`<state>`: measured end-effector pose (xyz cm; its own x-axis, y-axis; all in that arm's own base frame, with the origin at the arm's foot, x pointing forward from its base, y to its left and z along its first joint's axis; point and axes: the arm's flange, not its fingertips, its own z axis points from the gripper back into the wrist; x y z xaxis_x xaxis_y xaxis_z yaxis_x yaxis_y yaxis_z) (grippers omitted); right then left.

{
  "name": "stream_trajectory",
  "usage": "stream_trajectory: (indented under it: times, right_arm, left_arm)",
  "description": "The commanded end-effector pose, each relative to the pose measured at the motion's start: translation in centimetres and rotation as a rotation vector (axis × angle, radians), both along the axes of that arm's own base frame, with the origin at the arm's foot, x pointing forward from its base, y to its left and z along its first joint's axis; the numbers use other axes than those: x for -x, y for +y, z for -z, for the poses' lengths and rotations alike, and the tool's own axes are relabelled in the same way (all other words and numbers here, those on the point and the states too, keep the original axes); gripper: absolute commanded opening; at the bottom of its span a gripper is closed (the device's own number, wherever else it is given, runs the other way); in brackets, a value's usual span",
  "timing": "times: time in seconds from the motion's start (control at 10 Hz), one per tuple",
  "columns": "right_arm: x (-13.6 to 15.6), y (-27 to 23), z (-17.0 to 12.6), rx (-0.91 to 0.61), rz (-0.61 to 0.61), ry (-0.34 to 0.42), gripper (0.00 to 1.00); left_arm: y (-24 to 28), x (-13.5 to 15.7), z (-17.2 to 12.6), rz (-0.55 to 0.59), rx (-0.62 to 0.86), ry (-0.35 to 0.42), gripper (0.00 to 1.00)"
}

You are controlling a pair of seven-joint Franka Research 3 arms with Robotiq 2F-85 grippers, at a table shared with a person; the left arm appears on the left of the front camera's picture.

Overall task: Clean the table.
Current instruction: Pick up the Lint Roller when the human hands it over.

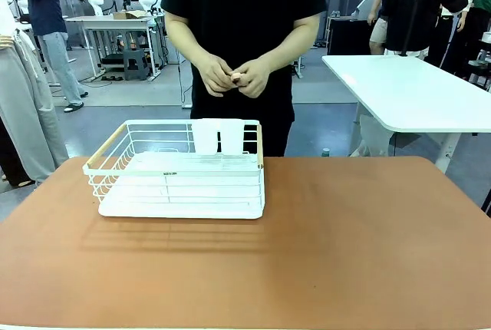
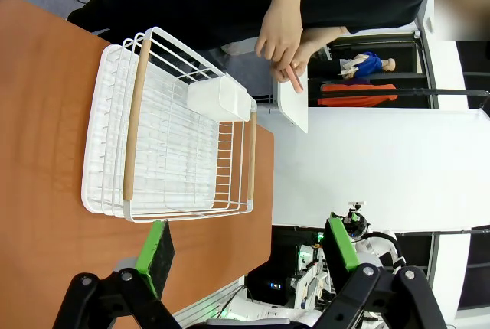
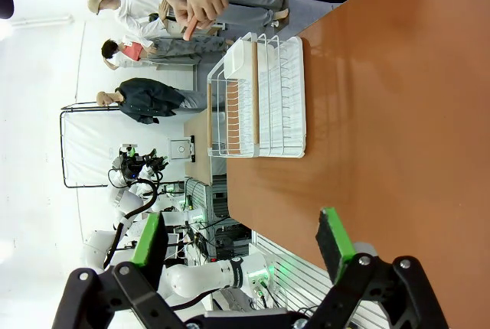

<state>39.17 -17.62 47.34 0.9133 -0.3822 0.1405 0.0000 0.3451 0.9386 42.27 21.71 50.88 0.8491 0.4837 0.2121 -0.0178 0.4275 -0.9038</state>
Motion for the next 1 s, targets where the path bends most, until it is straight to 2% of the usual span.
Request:
stream_trajectory:
  times: [0.0, 0.9]
  right_arm:
    - [0.08, -0.01, -0.18, -0.005, -0.007, -0.008, 1.0]
    - [0.08, -0.01, -0.18, -0.005, -0.007, -0.008, 1.0]
  left_arm:
    - [0.08, 0.03, -0.06, -0.001, 0.01, -0.006, 1.0]
    - [0.08, 0.03, -0.06, -0.001, 0.01, -0.006, 1.0]
